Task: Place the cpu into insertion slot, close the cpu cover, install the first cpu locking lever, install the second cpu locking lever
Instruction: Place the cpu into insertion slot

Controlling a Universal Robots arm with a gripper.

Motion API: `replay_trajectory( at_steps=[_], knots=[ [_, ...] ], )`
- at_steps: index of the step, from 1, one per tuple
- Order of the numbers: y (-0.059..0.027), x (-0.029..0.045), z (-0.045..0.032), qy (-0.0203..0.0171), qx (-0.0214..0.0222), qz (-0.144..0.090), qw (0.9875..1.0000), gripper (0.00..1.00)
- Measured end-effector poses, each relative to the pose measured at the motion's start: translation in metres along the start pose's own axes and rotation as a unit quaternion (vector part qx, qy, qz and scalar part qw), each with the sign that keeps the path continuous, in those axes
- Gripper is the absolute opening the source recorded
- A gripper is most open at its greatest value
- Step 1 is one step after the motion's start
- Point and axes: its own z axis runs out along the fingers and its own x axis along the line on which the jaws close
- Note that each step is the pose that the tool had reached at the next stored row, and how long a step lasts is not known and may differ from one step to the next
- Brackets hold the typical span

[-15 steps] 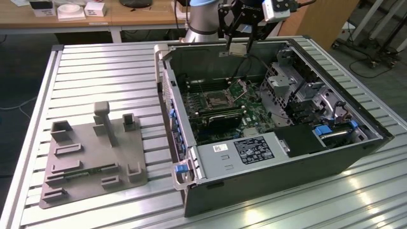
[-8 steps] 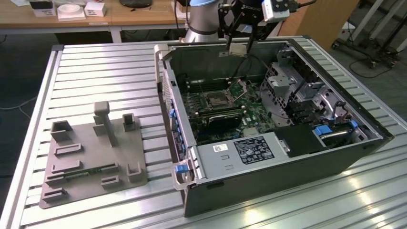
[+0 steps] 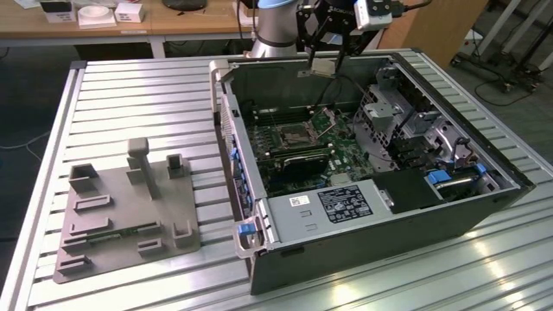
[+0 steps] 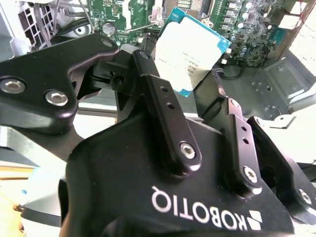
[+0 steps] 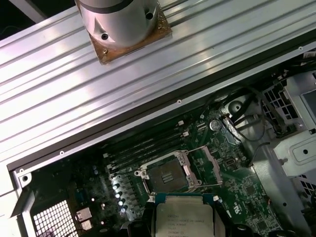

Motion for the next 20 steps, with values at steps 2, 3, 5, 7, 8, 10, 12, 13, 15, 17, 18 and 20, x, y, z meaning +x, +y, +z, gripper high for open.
replay_trajectory(
  at_steps=[2,3,5,7,8,10,12,13,15,17,18,20],
  knots=[
    [0.0,0.0,0.0,-0.0005,-0.0001,0.005,1.0,0.54],
    [0.0,0.0,0.0,-0.0007,-0.0001,0.007,1.0,0.54],
    [0.0,0.0,0.0001,-0.0011,-0.0003,0.013,0.9999,0.54],
    [0.0,0.0,0.0001,-0.0015,-0.0003,0.017,0.9999,0.54],
    [0.0,0.0,0.0001,-0.0017,-0.0004,0.019,0.9998,0.54],
    [0.0,0.0,0.0001,-0.0021,-0.0005,0.023,0.9997,0.54],
    [0.0,0.0,0.0001,-0.0023,-0.0005,0.026,0.9997,0.54],
    [0.0,0.0,0.0001,-0.0024,-0.0005,0.027,0.9996,0.54],
    [-0.0001,0.0002,0.0002,-0.003,-0.0007,0.033,0.9995,0.54],
    [-0.0001,0.0003,0.0003,-0.0037,-0.0008,0.041,0.9991,0.54],
    [-0.0002,0.0003,0.0003,-0.0042,-0.0009,0.046,0.9989,0.54],
    [-0.0002,0.0004,0.0004,-0.005,-0.0011,0.056,0.9984,0.54]
  ],
)
